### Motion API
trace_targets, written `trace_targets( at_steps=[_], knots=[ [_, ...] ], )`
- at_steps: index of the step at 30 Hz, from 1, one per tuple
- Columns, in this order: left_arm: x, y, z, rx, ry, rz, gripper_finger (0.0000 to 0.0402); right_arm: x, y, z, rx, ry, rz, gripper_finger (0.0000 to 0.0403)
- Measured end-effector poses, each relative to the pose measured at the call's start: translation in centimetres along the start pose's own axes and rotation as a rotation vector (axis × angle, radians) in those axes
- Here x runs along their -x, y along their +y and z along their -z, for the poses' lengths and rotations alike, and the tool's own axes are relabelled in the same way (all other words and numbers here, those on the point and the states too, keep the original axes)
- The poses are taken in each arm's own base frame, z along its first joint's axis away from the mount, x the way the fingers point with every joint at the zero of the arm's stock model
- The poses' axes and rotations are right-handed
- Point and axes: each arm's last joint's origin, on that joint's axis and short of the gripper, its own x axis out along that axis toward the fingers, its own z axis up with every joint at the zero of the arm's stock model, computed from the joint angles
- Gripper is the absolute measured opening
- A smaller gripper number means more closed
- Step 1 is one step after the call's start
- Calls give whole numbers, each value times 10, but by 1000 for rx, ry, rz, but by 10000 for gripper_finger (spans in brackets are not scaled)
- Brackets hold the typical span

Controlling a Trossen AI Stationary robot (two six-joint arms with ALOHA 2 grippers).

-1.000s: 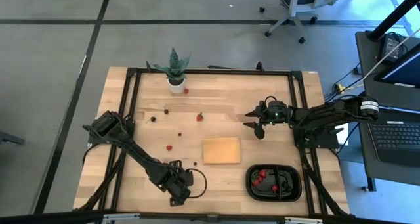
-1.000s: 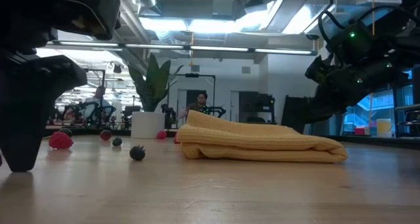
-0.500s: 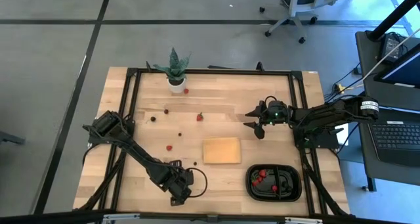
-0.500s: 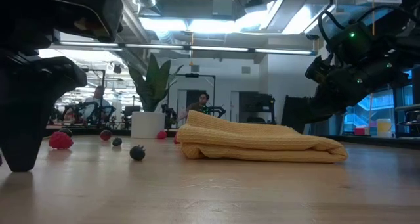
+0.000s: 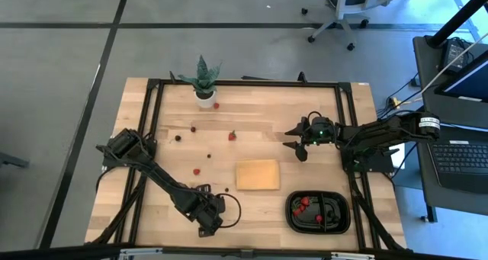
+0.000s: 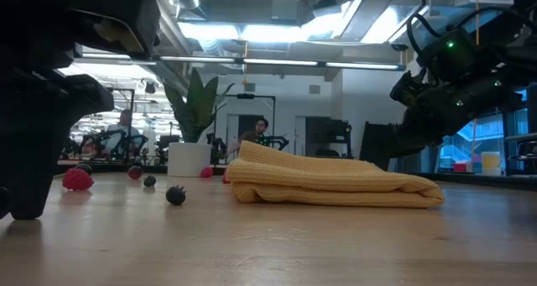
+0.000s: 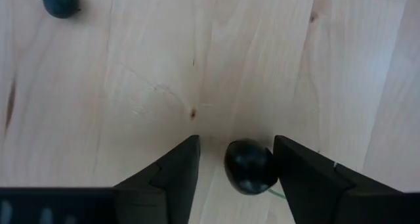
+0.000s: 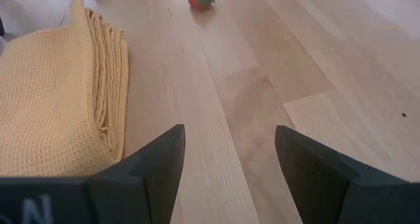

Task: Pick and placing Produce into tupperware
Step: Put the bottom black cherry into the black container

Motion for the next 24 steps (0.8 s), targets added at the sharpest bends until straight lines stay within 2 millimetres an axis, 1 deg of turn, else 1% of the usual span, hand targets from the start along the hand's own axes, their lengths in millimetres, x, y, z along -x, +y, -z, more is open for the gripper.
trace_targets(
  at_steps=[12,17,20,24],
  knots=[
    [0,1,1,0,6,-7,132,0,0,0,1,0,0,237],
    [-1,3,-2,11,15,-2,107,0,0,0,0,0,0,237],
    [-1,4,-3,15,19,2,103,0,0,0,0,0,0,237],
    [0,3,-4,14,19,1,115,0,0,0,0,0,0,237]
  ],
)
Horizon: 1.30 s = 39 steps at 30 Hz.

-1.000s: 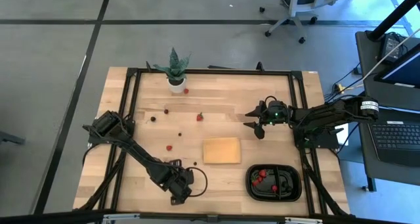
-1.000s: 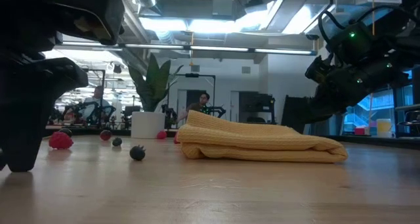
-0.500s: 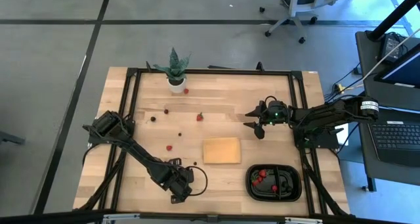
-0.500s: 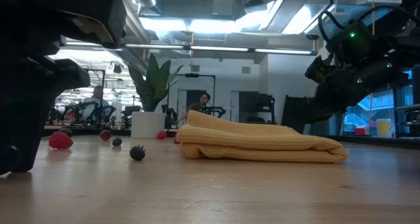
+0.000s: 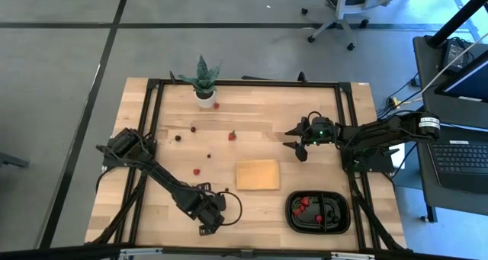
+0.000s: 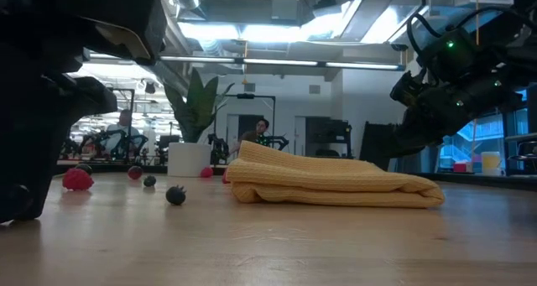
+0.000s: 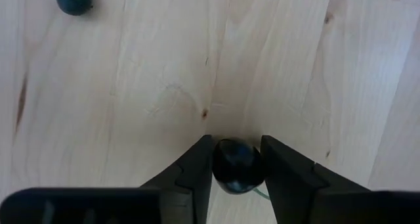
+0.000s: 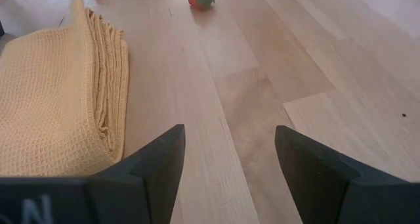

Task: Pick and placing Produce into tupperware
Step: Put the bottom black cherry into the black container

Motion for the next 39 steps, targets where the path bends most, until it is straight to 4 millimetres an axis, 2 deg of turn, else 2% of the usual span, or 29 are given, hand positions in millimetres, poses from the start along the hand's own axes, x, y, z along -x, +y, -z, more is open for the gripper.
trace_targets(
  at_steps=[6,10,15,21,27,34,36,39],
  knots=[
    [16,-4,-20,1,26,34,106,0,0,0,0,0,0,237],
    [31,-5,-42,-84,-24,66,102,0,0,0,0,-3,0,237],
    [49,-1,-70,-205,-116,84,117,0,0,0,11,-3,0,237],
    [63,18,-107,-379,-274,1,107,0,0,0,26,-2,0,237],
    [70,38,-144,-534,-476,1,114,0,0,0,26,-2,0,237],
    [88,45,-177,-738,-784,63,107,0,0,0,26,-1,0,237],
    [86,46,-185,-793,-855,65,104,0,0,0,26,0,0,237],
    [71,49,-196,-830,-906,64,108,0,0,0,26,1,0,237]
  ],
)
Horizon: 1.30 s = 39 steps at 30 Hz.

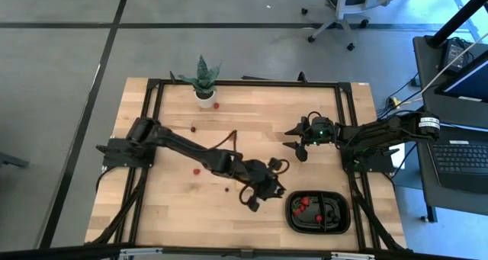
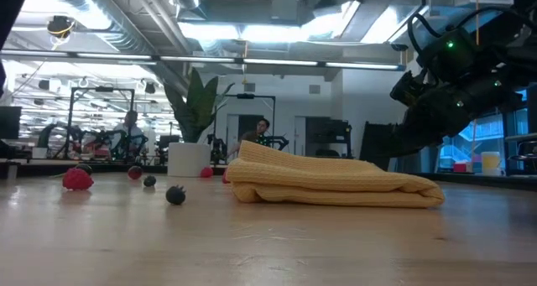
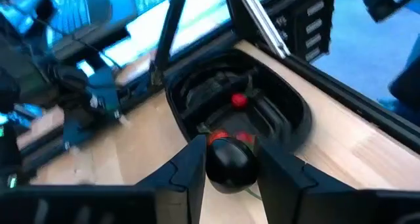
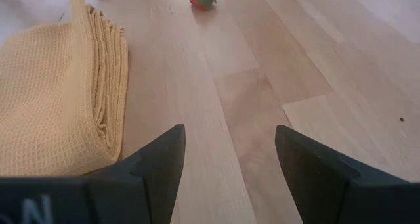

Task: Pick and placing Produce into tupperware
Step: Put the bottom black cherry into the black container

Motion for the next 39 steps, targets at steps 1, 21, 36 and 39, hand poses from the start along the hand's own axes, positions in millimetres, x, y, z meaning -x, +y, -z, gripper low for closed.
trace_targets(
  at_steps=[1,21,36,39],
  knots=[
    [-6,1,5,-6,-10,3,111,0,0,0,-1,0,0,237],
    [-76,-9,54,-21,-289,25,108,0,0,0,-8,3,0,237],
    [-117,-5,59,41,-301,70,109,0,0,1,-35,5,0,237],
    [-117,-5,61,68,-287,78,112,0,0,1,-34,7,0,237]
  ],
)
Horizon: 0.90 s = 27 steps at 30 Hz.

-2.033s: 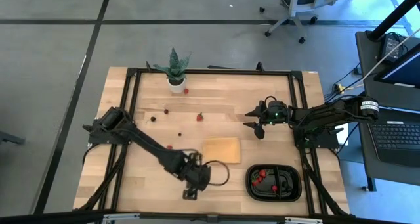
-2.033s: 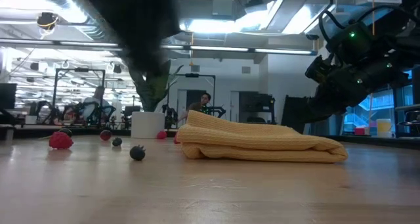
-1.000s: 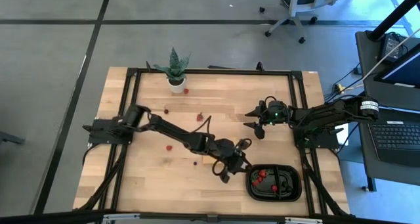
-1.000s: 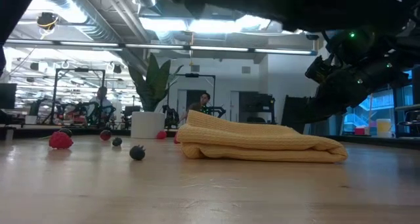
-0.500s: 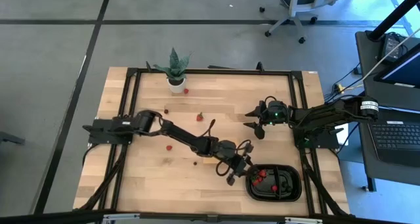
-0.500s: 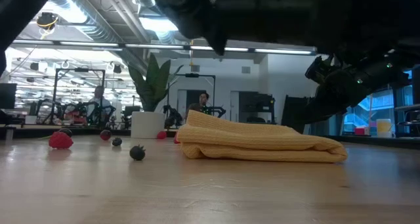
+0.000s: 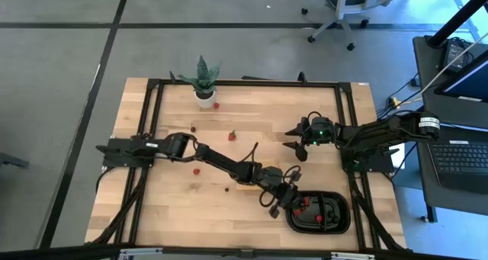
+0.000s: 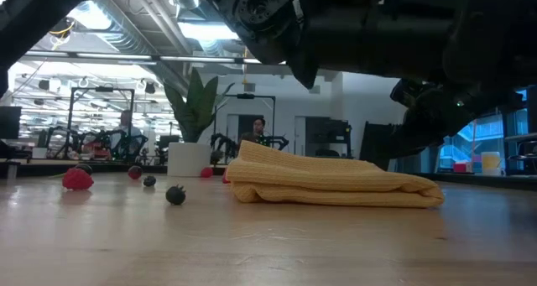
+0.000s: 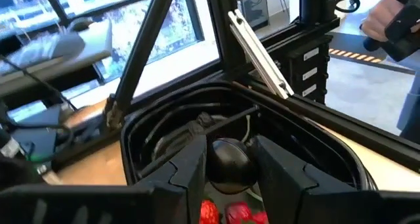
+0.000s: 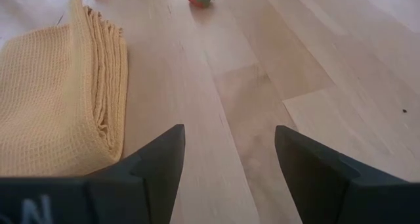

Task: Pick and placing Produce into tupperware
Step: Put the bottom black cherry into the black container, then put the blueberry into the black container

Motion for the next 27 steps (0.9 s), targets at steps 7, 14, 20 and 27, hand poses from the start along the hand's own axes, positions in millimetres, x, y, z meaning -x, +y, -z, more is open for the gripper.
trace_targets(
  at_steps=[7,14,20,27],
  knots=[
    [0,-1,6,27,59,13,112,0,0,0,3,0,0,237],
    [0,-2,7,29,64,13,118,0,0,0,5,0,0,237],
    [0,-1,7,30,68,2,132,0,0,0,5,0,0,237],
    [0,-1,7,28,68,1,128,0,0,0,6,2,0,237]
  ],
)
